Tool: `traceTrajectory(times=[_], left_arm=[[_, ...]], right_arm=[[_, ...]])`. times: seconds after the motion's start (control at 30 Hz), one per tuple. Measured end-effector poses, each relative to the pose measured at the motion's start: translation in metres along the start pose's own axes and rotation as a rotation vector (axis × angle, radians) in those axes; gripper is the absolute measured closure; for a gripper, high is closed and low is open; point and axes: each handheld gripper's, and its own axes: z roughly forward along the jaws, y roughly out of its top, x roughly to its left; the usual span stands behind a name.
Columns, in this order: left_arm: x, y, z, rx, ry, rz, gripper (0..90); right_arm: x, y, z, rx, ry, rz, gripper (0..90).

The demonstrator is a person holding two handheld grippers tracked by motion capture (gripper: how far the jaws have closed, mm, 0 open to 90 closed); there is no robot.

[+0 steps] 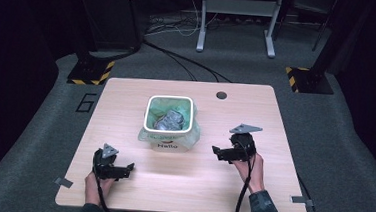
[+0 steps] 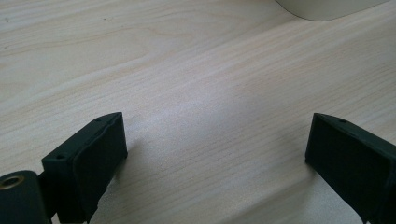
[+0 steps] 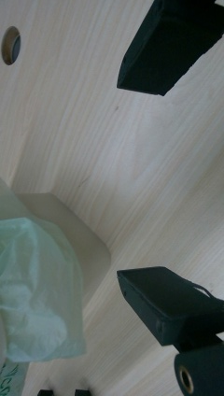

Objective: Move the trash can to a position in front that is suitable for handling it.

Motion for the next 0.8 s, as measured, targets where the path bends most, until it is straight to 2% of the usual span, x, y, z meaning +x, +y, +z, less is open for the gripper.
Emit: traceTrajectory(times=[0.4,0.5,0.8], left_arm=[[0.000,0.000,0.000,0.000,0.000,0.001,5.3],[0.000,0.000,0.000,-0.001,-0.001,0.001,5.3],[0.000,0.000,0.000,-0.003,-0.002,0.003,6.0]], right_arm=[[0.009,0.031,0.006,0.014,0.047,-0.026,7.7],[0.009,0.036,0.007,0.011,0.060,-0.017,8.0],[0.016,0.056,0.018,0.013,0.073,-0.030,9.8]])
